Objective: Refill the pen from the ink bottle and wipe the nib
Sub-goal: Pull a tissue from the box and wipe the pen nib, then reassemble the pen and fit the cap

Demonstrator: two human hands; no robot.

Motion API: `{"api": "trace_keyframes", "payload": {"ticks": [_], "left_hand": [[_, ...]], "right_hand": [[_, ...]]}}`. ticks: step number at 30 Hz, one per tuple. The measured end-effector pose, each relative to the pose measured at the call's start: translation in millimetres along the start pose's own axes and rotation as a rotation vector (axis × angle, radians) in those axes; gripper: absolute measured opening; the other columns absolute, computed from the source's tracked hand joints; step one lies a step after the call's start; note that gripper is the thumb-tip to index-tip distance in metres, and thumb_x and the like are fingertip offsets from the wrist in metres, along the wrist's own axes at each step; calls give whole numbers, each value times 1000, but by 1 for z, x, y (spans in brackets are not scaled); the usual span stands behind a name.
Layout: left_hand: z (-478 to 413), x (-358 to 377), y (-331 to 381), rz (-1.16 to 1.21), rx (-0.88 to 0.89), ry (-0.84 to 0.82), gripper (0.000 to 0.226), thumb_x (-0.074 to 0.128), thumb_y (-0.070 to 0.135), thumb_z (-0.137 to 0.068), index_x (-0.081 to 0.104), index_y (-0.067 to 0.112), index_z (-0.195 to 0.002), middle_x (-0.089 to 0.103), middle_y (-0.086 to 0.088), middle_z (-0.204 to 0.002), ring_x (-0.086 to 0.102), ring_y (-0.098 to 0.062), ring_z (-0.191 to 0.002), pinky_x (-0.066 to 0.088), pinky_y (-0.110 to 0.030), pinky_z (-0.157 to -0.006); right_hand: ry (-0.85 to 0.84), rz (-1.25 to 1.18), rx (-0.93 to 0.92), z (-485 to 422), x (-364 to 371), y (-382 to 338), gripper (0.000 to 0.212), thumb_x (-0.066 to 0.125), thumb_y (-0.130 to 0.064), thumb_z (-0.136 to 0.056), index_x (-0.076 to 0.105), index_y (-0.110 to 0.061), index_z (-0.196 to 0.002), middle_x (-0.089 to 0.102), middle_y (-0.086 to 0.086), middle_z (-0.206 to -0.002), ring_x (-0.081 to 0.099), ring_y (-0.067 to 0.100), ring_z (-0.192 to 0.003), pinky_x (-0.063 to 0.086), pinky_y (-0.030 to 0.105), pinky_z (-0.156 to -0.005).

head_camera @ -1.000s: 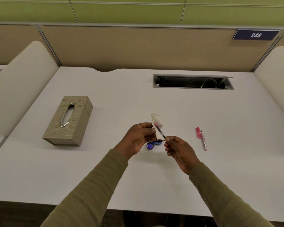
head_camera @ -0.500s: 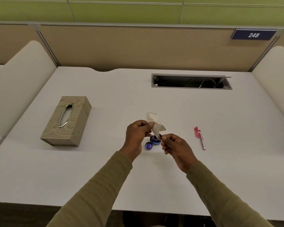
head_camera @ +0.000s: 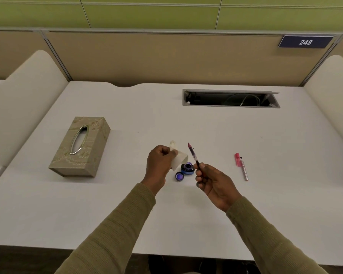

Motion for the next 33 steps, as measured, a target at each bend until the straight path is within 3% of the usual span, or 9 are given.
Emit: {"api": "trace_keyframes", "payload": {"ticks": [2,5,12,18,22,27,30,33], "left_hand": [[7,8,3,8,35,-81,3,71,16,-90,70,15,-88,73,-4,-91,64,-18,-80,57,-35,-67],[12,15,6,-14,83,-168,9,67,12,-92,76,14,-96,76,-5,-96,66,-15,-83,56,-30,-69],[13,12,8,16,49,-175,10,67,9,-92,76,9,-96,76,-8,-96,65,-17,-80,53,-25,-63],[15,5,6,38,56,-148,12,64,8,-94,75,12,-96,75,-6,-99,65,-17,-79,55,-28,-63],[20,7,1,48,23,-146,19,61,9,-94,75,19,-87,75,0,-90,66,-18,-77,54,-37,-69],[25,23,-2,35,-25,-184,14,59,12,-90,61,8,-77,66,-7,-72,57,-23,-62,51,-32,-55],[33,35,-3,52,-91,-170,22,53,25,-92,60,9,-78,62,-11,-73,50,-24,-55,45,-28,-48],[44,50,9,-64,11,-196,40,60,43,-95,58,10,-72,62,-8,-70,53,-24,-54,43,-24,-43]], "right_hand": [[10,46,-2,-2,0,2,22,54,-16,-101,70,-3,-105,60,3,-75,53,12,-66,44,25,-60],[51,127,-9,-4,-5,4,26,56,-16,-101,68,2,-114,60,4,-76,53,12,-65,43,26,-61],[125,187,-29,-4,-13,5,30,57,-16,-101,65,7,-119,62,4,-76,53,13,-66,44,27,-61],[115,-53,26,-2,-19,6,23,61,-23,-98,72,-6,-108,62,0,-77,53,10,-64,46,22,-55],[85,-172,43,0,-18,5,22,64,-26,-96,74,-8,-105,60,-1,-77,52,10,-64,47,22,-54],[69,-216,53,1,-19,5,23,66,-27,-94,75,-10,-106,60,-1,-78,52,10,-64,46,22,-54],[65,-225,49,4,-21,4,23,66,-27,-94,74,-9,-107,60,-1,-78,52,11,-64,45,22,-54],[64,-229,43,8,-24,1,24,66,-27,-94,73,-8,-107,60,0,-77,51,11,-64,44,22,-55]]}}
Point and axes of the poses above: each hand's wrist, its own z-axis away from the middle knuckle, its own x-axis out of the palm, y = z × x, the point moved 6 cm from there along -z, towards the middle knuckle
